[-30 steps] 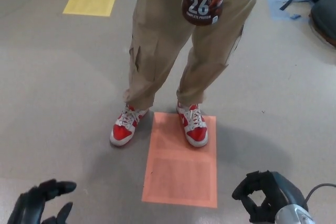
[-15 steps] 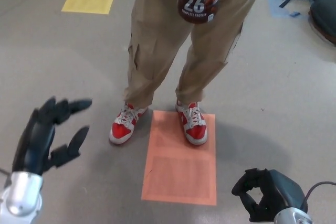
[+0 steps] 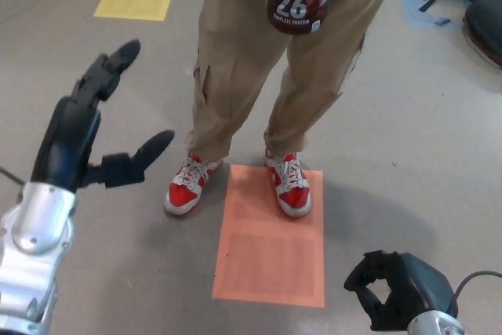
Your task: The robot recieved a bottle of protein shake from a person using its left hand and then shake the protein up and down 2 two times and hand it back to the person
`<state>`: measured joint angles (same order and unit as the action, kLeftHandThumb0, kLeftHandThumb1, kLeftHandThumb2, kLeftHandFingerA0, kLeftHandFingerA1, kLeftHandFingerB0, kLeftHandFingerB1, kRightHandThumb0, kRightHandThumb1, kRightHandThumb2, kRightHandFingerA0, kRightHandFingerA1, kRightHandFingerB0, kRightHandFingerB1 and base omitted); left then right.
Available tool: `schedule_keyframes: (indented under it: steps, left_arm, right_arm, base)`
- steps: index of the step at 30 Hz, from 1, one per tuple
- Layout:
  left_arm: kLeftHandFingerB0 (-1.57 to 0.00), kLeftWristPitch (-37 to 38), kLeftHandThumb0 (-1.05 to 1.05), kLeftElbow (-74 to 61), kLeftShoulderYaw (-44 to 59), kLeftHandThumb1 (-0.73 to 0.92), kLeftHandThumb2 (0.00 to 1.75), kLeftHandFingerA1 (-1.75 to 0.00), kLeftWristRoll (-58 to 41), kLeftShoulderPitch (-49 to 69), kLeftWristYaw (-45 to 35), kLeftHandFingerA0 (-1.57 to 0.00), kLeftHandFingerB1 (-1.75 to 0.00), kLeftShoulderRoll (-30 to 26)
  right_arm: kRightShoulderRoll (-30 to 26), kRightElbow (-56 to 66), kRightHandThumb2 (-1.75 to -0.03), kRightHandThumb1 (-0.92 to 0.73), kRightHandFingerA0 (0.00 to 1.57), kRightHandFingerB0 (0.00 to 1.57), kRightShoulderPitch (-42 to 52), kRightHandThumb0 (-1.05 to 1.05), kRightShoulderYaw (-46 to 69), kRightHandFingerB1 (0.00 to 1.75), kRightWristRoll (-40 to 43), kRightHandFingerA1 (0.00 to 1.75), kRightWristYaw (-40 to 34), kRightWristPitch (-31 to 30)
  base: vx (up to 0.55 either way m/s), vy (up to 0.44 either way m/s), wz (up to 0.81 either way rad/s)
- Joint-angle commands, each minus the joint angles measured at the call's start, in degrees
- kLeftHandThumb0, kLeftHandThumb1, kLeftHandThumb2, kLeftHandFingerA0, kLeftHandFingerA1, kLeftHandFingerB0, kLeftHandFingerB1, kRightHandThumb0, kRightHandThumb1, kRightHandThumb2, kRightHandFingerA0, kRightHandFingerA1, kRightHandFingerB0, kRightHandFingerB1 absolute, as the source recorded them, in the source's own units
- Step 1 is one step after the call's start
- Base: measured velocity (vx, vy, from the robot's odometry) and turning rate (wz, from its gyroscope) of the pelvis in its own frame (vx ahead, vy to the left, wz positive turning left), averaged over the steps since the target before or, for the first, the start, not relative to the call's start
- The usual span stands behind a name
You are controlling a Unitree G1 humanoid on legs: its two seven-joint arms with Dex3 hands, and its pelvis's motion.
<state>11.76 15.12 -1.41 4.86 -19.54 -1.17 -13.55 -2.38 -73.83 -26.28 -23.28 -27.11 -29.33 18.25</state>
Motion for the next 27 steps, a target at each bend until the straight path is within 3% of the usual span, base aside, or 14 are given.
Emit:
schedule_keyframes:
  steps: [1, 5, 9, 12, 13, 14, 16, 17, 20, 21, 23, 24, 26, 27]
  left_arm:
    - [-0.03, -46.6, -0.72, -7.9, 1.5, 0.45, 0.84, -0.31, -20.4, -15.1, -19.1, -0.04, -0.14, -4.4]
    - [0.00, -51.3, -0.69, -5.2, 2.6, 0.43, 0.83, -0.30, -22.0, -20.0, -19.6, -0.01, -0.13, -3.7]
    - [0.00, -56.5, -0.71, -1.8, 2.9, 0.44, 0.82, -0.30, -22.8, -26.1, -20.2, -0.01, -0.08, -2.9]
    - [0.00, -59.7, -0.71, 0.9, 3.7, 0.44, 0.81, -0.27, -23.7, -30.0, -19.9, -0.01, -0.06, -1.5]
    - [0.00, -60.5, -0.73, 1.4, 3.7, 0.44, 0.78, -0.26, -23.7, -30.8, -19.9, -0.05, -0.05, -1.3]
    - [0.00, -61.6, -0.71, 2.1, 3.5, 0.55, 0.58, -0.27, -23.6, -32.1, -20.1, -0.01, -0.06, -1.0]
    - [0.00, -62.8, -0.73, 3.0, 3.1, 0.56, 0.57, -0.27, -23.5, -33.6, -20.4, -0.01, -0.04, -0.5]
    - [0.00, -63.3, -0.73, 3.4, 2.9, 0.45, 0.83, -0.24, -23.5, -34.3, -20.6, -0.01, -0.08, -0.3]
    - [0.00, -63.6, -0.75, 3.7, 2.6, 0.47, 0.83, -0.23, -23.5, -35.0, -20.2, -0.01, -0.03, 1.1]
    - [0.00, -63.7, -0.76, 3.5, 2.4, 0.47, 0.83, -0.22, -23.6, -35.0, -19.9, -0.01, -0.03, 1.6]
    - [0.00, -64.9, -0.74, 3.6, 2.3, 0.46, 0.83, -0.23, -23.6, -35.7, -19.4, -0.01, -0.05, 2.2]
    - [0.00, -64.9, -0.75, 4.0, 2.0, 0.47, 0.83, -0.23, -23.3, -36.2, -19.6, -0.01, -0.04, 2.5]
    - [0.00, -64.7, -0.74, 4.9, 1.8, 0.45, 0.75, -0.24, -23.2, -36.9, -19.5, -0.05, 0.00, 3.6]
    - [0.00, -65.0, -0.72, 5.2, 1.5, 0.56, 0.59, -0.28, -22.9, -37.4, -19.6, -0.01, -0.05, 3.9]
  right_arm:
    - [-0.9, -1.6, -1.14, -0.54, 1.01, 0.89, 2.1, -0.52, -0.6, 0.82, -1.9, 1.03, -4.1, 3.5]
    - [-0.9, -1.5, -1.07, -0.58, 1.01, 0.94, 1.9, -0.50, -0.7, 0.73, -2.0, 1.05, -4.3, 3.6]
    - [-0.8, -1.5, -1.13, -0.52, 1.02, 0.90, 1.8, -0.47, -0.5, 0.81, -1.8, 1.04, -3.9, 3.3]
    - [-0.6, -1.5, -1.04, -0.56, 0.98, 0.95, 1.6, -0.47, 0.1, 0.69, -1.2, 0.98, -3.3, 2.7]
    - [-0.6, -1.5, -1.04, -0.56, 0.98, 0.95, 1.6, -0.48, 0.1, 0.69, -1.2, 0.98, -3.4, 2.8]
    - [-0.8, -1.5, -1.03, -0.55, 1.00, 0.95, 1.7, -0.48, -0.1, 0.70, -1.5, 0.98, -3.8, 3.1]
    - [-1.0, -1.5, -1.10, -0.51, 1.02, 0.90, 1.9, -0.50, -0.5, 0.81, -2.0, 1.04, -4.3, 3.5]
    - [-1.0, -1.5, -1.10, -0.51, 1.04, 0.90, 1.9, -0.51, -0.6, 0.80, -2.1, 1.07, -4.4, 3.6]
    - [-1.0, -1.5, -1.09, -0.50, 1.05, 0.90, 2.0, -0.51, -1.0, 0.82, -2.7, 1.11, -5.1, 3.3]
    - [-1.1, -1.5, -0.98, -0.56, 1.01, 0.94, 2.0, -0.50, -1.0, 0.73, -2.8, 1.08, -4.9, 3.2]
    - [-1.1, -1.5, -0.99, -0.57, 1.01, 0.94, 1.9, -0.50, -0.9, 0.72, -2.6, 1.07, -4.6, 3.1]
    - [-1.0, -1.5, -1.10, -0.51, 1.01, 0.90, 1.8, -0.50, -0.5, 0.82, -2.2, 1.06, -4.1, 3.1]
    - [-0.9, -1.5, -1.13, -0.52, 1.01, 0.90, 1.6, -0.50, -0.5, 0.82, -2.2, 1.07, -3.9, 2.9]
    - [-0.9, -1.5, -1.05, -0.57, 0.99, 0.94, 1.6, -0.50, -0.5, 0.73, -2.3, 1.09, -4.0, 3.0]
  base:
    - [0.00, 0.000, 0.00]
    - [0.00, 0.000, 0.00]
    - [0.00, 0.000, 0.00]
    - [0.00, 0.000, 0.00]
    - [0.00, 0.000, 0.00]
    - [0.00, 0.000, 0.00]
    - [0.00, 0.000, 0.00]
    - [0.00, 0.000, 0.00]
    - [0.00, 0.000, 0.00]
    - [0.00, 0.000, 0.00]
    - [0.00, 0.000, 0.00]
    - [0.00, 0.000, 0.00]
    - [0.00, 0.000, 0.00]
    - [0.00, 0.000, 0.00]
